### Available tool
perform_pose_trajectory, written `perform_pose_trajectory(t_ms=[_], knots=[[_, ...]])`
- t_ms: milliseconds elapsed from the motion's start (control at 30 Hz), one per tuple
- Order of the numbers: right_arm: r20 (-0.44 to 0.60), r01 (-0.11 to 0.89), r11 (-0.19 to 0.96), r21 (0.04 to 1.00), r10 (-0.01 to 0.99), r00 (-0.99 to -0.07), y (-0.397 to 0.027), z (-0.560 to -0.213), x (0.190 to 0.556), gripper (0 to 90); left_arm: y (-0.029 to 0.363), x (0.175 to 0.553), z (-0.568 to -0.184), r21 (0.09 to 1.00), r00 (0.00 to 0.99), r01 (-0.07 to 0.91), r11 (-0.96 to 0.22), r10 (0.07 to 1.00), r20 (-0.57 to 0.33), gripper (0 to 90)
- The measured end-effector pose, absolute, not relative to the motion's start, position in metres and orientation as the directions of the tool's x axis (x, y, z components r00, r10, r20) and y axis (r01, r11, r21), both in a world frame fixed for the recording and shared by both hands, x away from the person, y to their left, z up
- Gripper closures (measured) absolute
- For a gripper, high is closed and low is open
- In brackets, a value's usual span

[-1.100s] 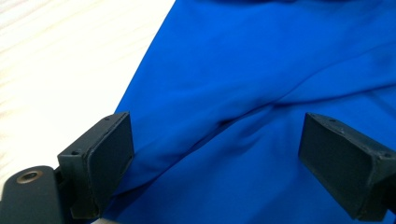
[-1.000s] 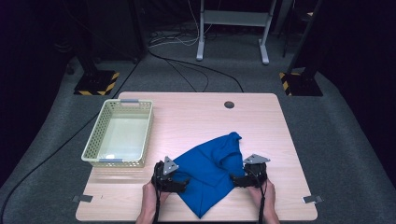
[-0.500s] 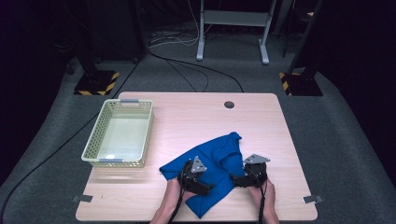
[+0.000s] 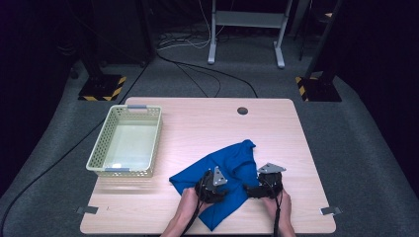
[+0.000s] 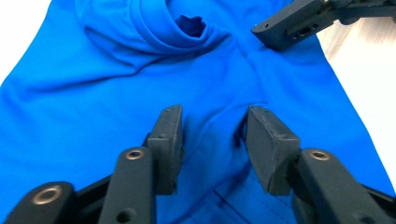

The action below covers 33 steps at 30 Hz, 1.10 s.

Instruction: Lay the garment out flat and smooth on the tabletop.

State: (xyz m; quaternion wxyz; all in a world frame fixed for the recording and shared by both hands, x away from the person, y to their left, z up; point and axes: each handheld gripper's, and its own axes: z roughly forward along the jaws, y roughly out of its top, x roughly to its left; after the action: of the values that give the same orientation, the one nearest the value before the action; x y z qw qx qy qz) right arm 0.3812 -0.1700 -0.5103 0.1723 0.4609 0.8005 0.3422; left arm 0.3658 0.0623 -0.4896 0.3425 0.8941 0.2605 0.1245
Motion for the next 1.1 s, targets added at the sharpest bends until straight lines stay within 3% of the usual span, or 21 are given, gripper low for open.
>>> perform_pose_trajectory(t_ms=[367, 733, 1100], knots=[[0.038, 0.619, 0.341, 0.707, 0.856, -0.516, -0.170, -0.510, 0.381, 1.7, 0.063, 0.367, -0.486, 0.685, 0.854, 0.325, -0.652, 0.513, 0.084, 83.8], [0.039, 0.620, 0.341, 0.706, 0.856, -0.516, -0.170, -0.510, 0.381, 1.7, 0.082, 0.384, -0.478, 0.739, 0.840, 0.365, -0.566, 0.543, 0.001, 86.0], [0.039, 0.620, 0.341, 0.707, 0.856, -0.516, -0.170, -0.510, 0.381, 1.7, 0.091, 0.412, -0.460, 0.756, 0.812, 0.382, -0.532, 0.583, 0.000, 86.7]])
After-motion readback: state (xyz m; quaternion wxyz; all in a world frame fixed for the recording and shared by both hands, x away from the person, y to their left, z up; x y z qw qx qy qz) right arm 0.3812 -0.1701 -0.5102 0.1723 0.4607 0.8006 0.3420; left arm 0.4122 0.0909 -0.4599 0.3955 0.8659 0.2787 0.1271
